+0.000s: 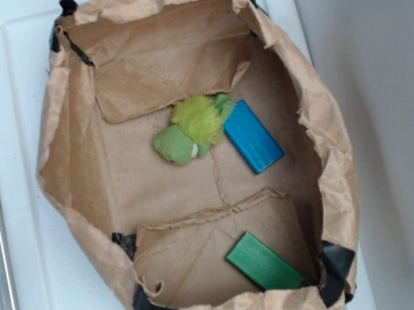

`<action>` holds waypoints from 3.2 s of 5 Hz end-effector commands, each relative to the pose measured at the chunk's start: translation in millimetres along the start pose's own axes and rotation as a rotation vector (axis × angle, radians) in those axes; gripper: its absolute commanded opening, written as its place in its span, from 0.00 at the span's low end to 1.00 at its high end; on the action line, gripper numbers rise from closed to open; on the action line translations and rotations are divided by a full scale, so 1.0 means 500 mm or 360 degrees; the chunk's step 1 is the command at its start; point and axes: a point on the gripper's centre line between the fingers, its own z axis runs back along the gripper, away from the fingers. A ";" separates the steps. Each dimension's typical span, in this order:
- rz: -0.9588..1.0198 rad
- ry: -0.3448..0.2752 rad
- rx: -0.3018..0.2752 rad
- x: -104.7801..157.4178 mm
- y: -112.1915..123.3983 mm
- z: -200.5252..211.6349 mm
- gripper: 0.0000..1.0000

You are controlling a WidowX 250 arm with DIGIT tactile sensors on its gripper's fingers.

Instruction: Grab the green animal.

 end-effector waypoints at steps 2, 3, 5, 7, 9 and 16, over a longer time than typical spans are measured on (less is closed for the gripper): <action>0.0436 -0.0005 0.0377 0.256 0.076 -0.165 1.00; 0.0461 -0.0040 0.0461 0.283 0.110 -0.208 1.00; 0.0408 -0.0040 0.0445 0.311 0.191 -0.244 1.00; 0.0273 0.0161 0.0307 0.320 0.229 -0.274 1.00; 0.0223 0.0232 0.0094 0.312 0.207 -0.274 1.00; 0.0441 -0.0086 0.0006 0.293 0.166 -0.325 1.00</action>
